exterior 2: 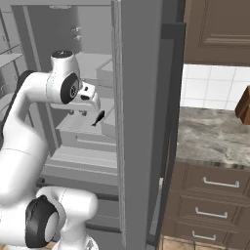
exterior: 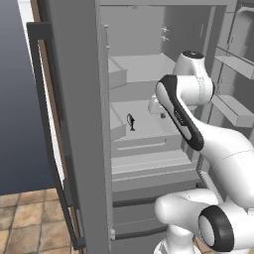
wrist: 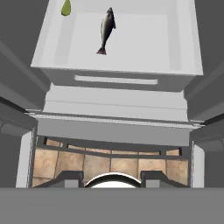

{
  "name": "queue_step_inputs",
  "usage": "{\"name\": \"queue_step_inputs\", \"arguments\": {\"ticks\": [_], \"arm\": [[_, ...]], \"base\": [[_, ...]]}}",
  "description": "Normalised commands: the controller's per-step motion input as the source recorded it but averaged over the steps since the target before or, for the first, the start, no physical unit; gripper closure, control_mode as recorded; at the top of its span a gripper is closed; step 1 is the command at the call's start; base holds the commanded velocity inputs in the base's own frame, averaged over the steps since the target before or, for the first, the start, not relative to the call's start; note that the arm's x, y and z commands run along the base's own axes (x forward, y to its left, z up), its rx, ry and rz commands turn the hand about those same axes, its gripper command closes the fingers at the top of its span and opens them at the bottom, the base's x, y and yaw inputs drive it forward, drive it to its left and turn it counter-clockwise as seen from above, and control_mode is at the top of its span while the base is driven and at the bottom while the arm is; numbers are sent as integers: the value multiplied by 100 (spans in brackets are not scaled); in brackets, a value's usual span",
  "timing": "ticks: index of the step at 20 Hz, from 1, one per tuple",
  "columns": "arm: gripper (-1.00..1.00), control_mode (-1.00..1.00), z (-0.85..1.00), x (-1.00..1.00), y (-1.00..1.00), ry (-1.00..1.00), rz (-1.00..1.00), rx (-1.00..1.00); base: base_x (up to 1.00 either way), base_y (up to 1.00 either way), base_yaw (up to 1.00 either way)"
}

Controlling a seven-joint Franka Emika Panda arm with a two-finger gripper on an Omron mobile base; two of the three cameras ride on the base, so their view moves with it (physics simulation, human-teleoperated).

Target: Take the fish out of the fridge, briefly rinse it in the sink, and place it on the tray next to the sink.

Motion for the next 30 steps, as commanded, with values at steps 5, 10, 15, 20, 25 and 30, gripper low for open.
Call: {"name": "queue_step_inputs", "arguments": {"ticks": [5, 10, 15, 20, 25, 30], "arm": [[-100, -100, 0, 0, 0, 0, 0, 0], [-100, -100, -2, 2, 0, 0, -3, 2], [-100, -100, -39, 31, 10, -1, -5, 5], [-100, -100, -38, 39, 13, -9, -1, 1], [-100, -100, -45, 78, 34, 0, 0, -5], [-100, -100, -42, 88, 13, 4, 0, -7]], "base": [[0, 0, 0], [0, 0, 0], [0, 0, 0], [0, 0, 0], [0, 0, 0], [0, 0, 0]]}}
